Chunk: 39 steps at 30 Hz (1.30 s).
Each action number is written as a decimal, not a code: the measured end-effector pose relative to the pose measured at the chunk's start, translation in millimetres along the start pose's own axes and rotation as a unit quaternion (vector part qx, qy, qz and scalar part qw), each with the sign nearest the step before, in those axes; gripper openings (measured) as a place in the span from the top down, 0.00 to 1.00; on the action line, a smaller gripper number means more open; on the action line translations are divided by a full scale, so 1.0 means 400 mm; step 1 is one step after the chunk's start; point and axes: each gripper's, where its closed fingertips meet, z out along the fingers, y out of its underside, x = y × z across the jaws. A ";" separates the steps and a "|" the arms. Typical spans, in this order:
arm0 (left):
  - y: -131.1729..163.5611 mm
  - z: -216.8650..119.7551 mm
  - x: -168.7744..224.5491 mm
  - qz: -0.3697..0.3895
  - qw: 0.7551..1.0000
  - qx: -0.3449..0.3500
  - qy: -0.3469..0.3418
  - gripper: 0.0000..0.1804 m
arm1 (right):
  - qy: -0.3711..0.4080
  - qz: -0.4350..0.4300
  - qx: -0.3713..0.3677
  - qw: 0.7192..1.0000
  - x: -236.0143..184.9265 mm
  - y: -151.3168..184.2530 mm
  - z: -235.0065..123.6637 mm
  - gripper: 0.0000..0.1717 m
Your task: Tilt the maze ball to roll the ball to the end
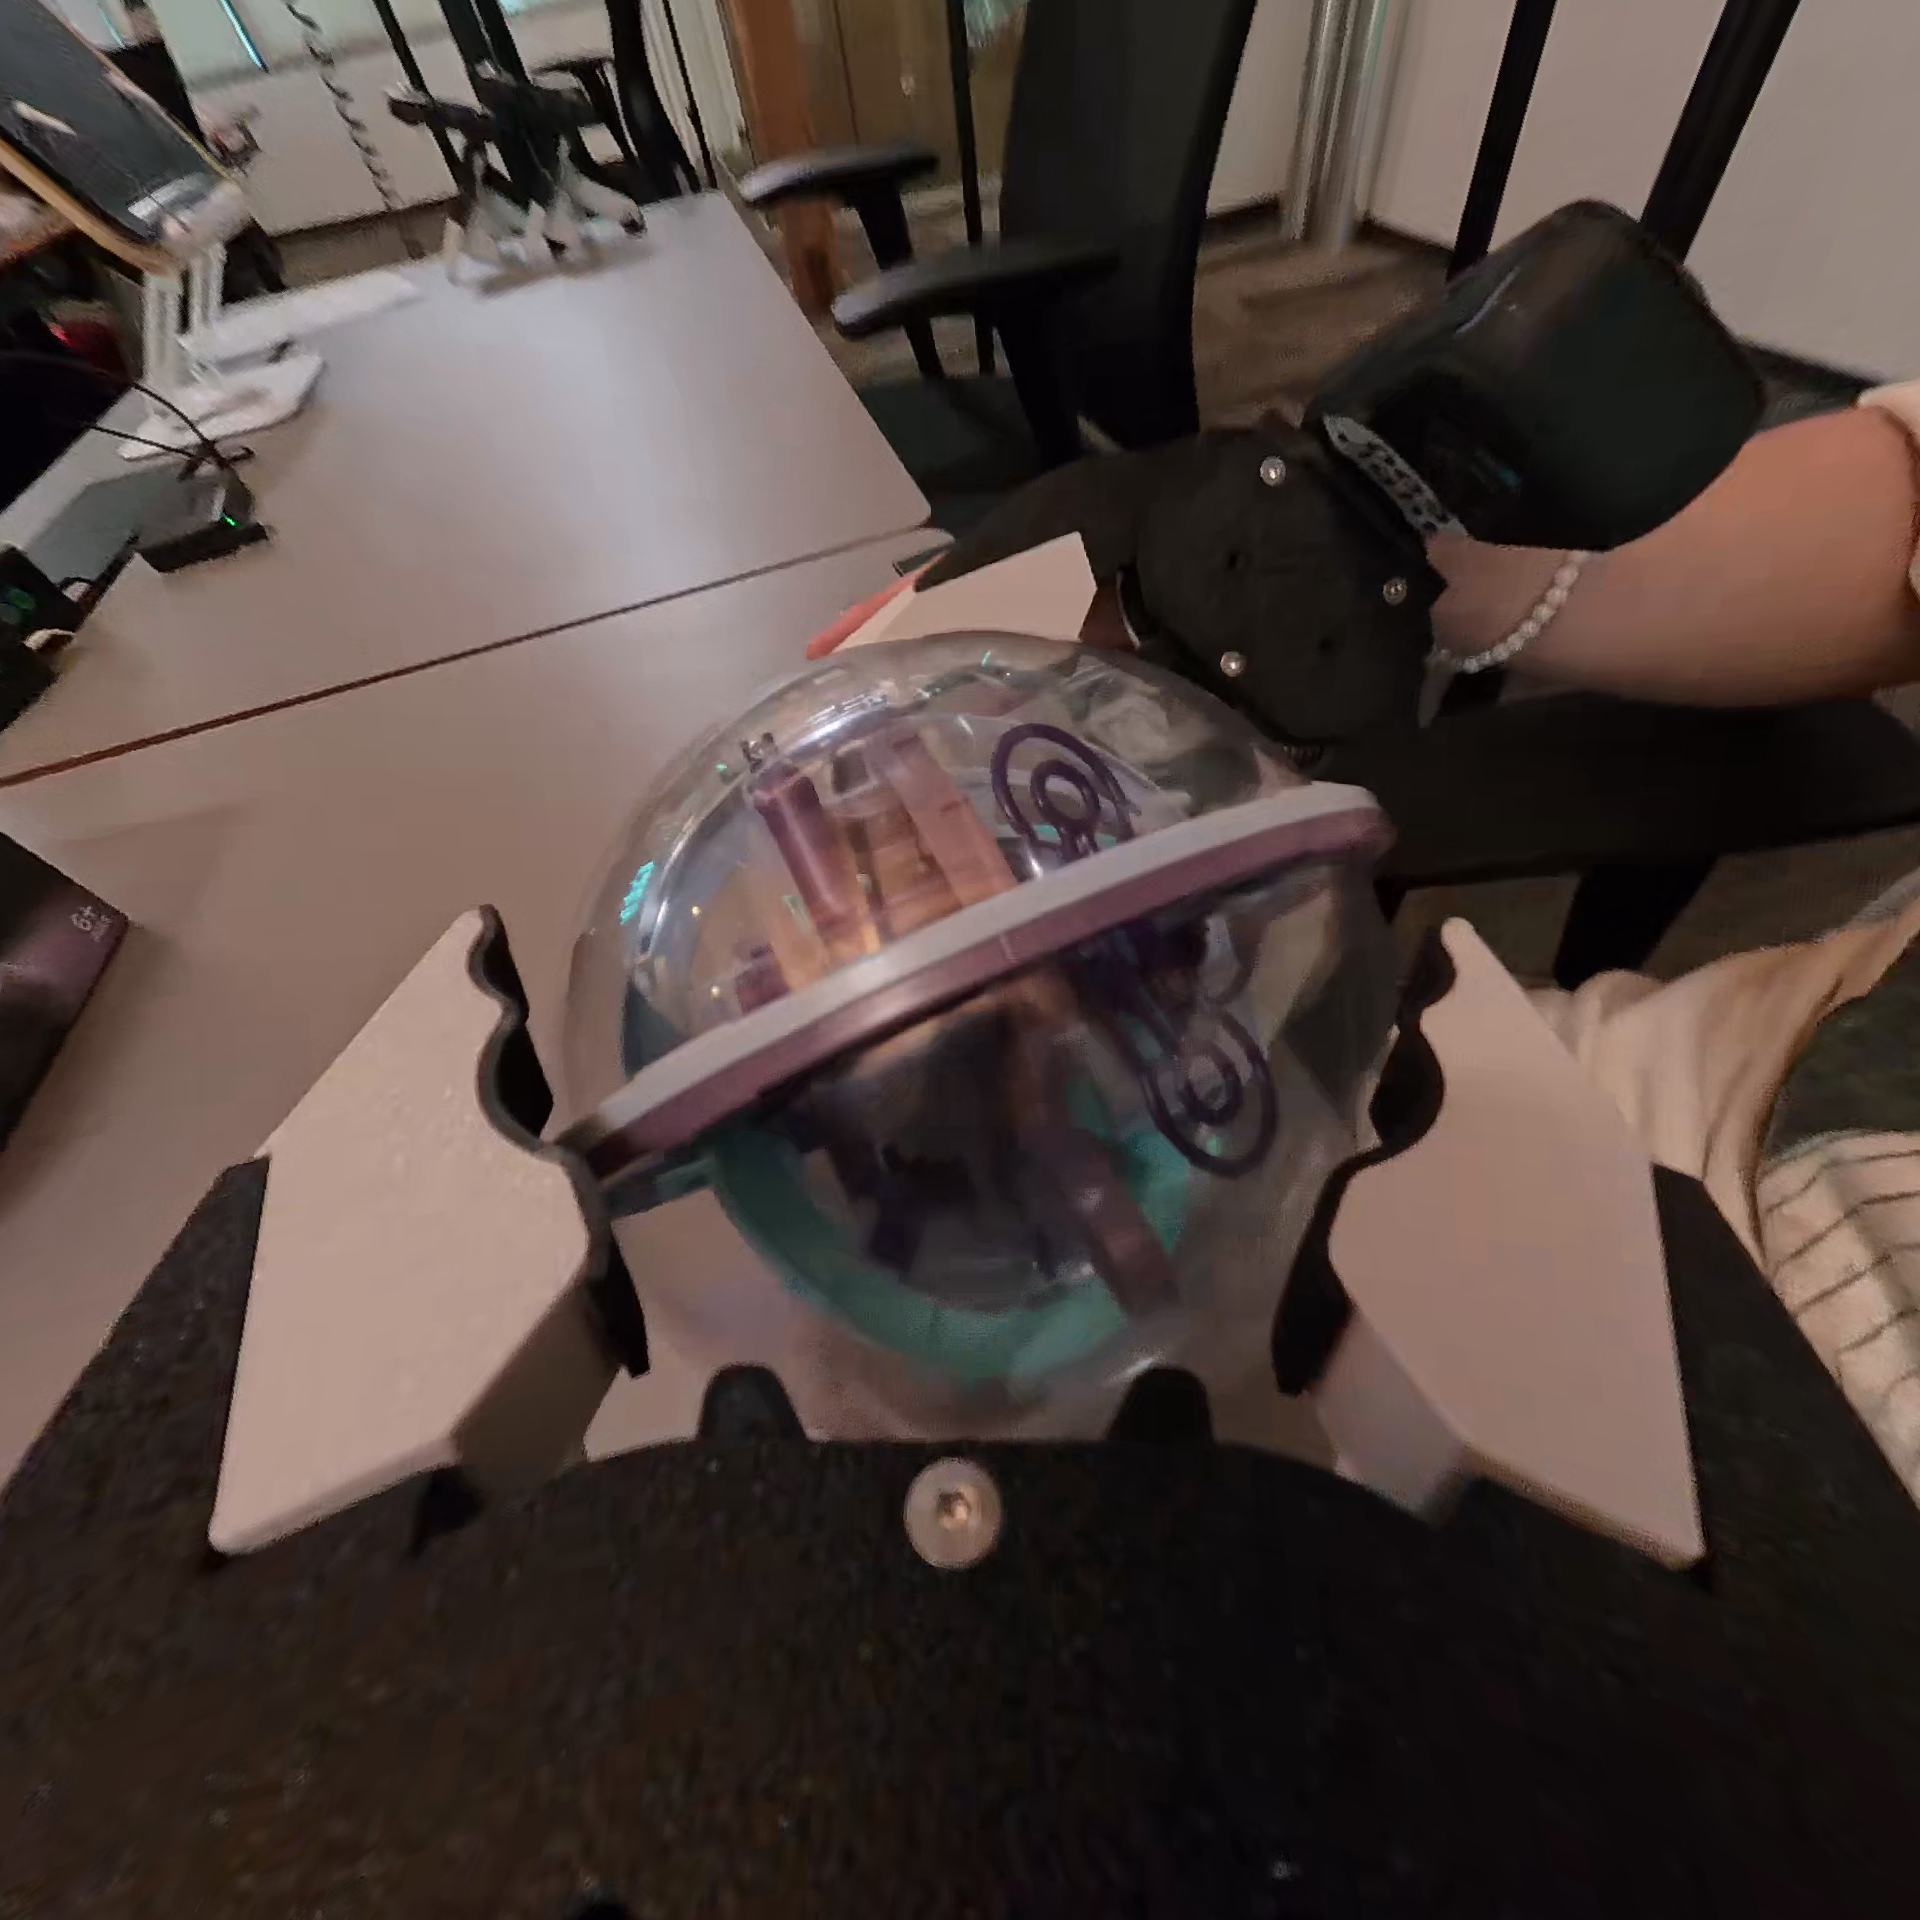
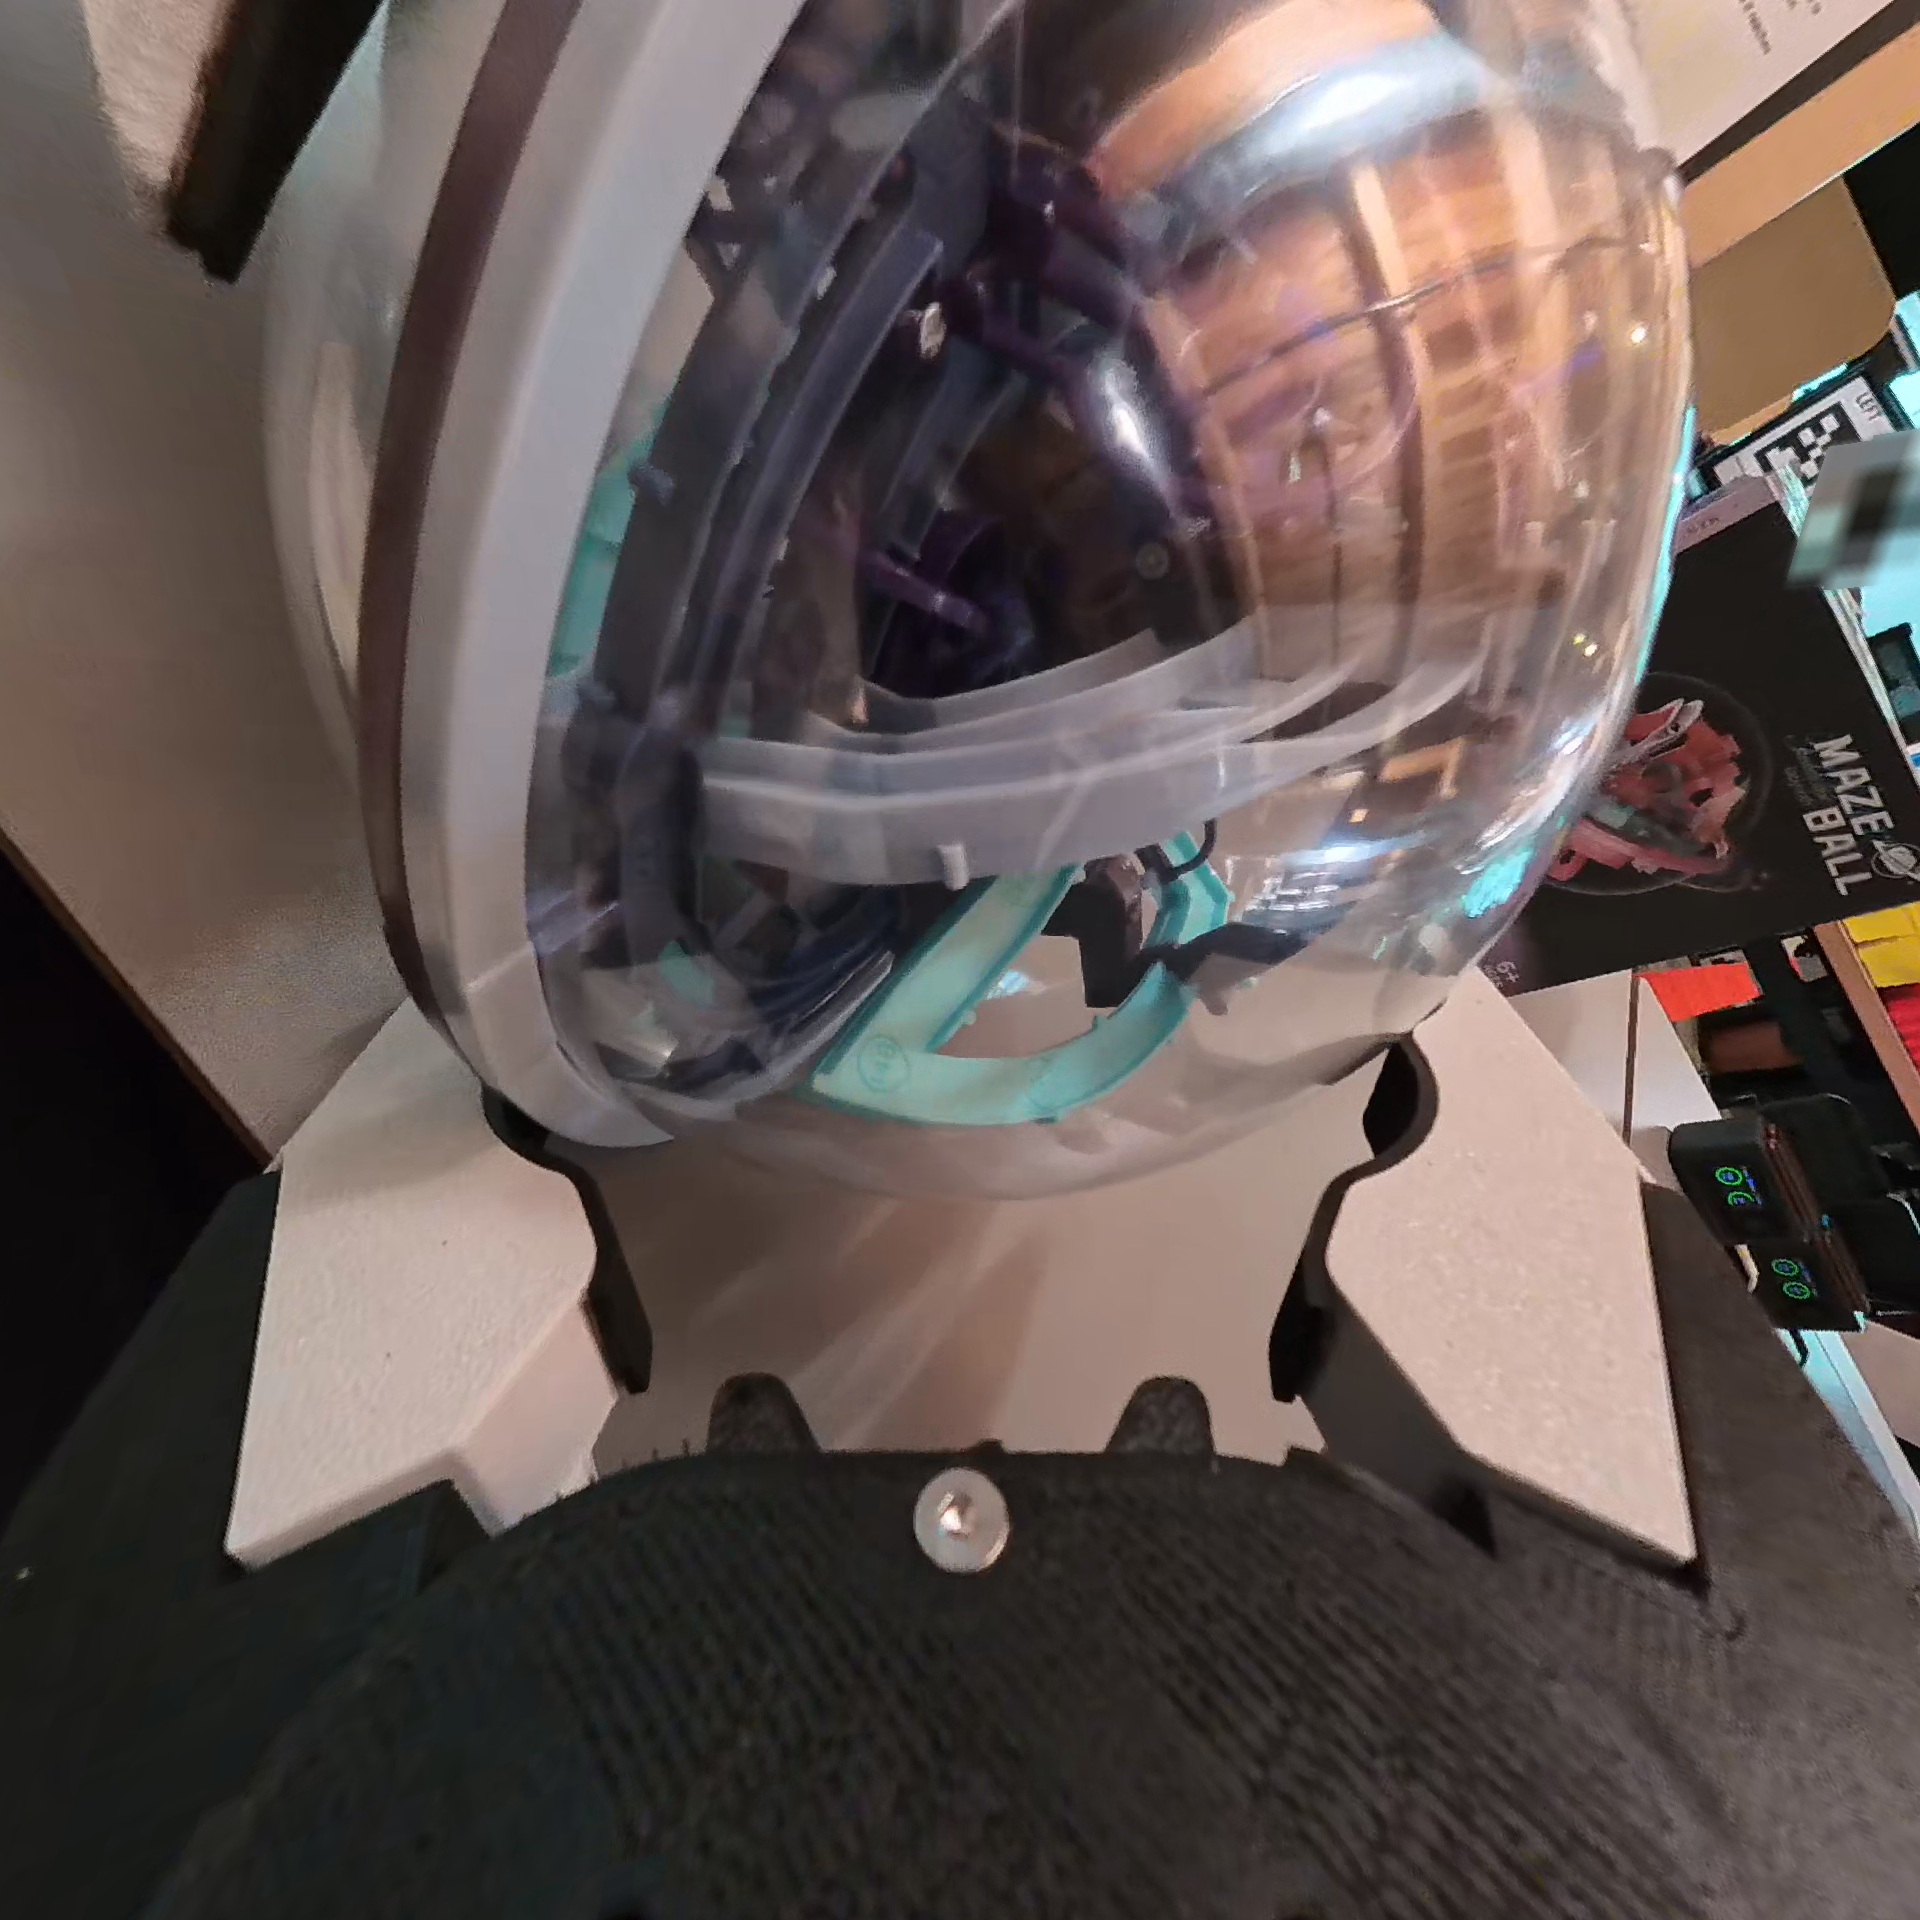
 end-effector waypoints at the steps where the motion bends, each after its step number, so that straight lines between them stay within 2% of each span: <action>1: -0.002 -0.004 -0.002 -0.002 1.000 0.016 -0.003 0.13 | -0.002 0.000 -0.001 1.000 0.000 0.000 0.001 0.09; 9: -0.030 -0.058 -0.001 -0.050 0.987 0.154 0.021 0.20 | -0.009 -0.001 -0.006 1.000 -0.004 -0.001 0.005 0.10; 13: -0.028 -0.079 0.006 -0.050 0.981 0.186 0.026 0.23 | -0.010 -0.004 -0.005 1.000 -0.009 -0.006 0.004 0.11; 23: 0.036 -0.074 0.011 0.035 0.992 0.109 -0.055 0.13 | -0.016 -0.003 -0.004 1.000 -0.017 -0.014 0.012 0.14; 33: 0.030 -0.061 -0.002 0.017 0.993 0.109 -0.043 0.13 | -0.034 0.020 -0.018 0.999 -0.013 -0.004 0.027 0.13; 39: 0.043 -0.062 -0.007 0.008 0.997 0.076 -0.033 0.13 | -0.033 0.021 -0.018 0.999 -0.011 -0.006 0.032 0.13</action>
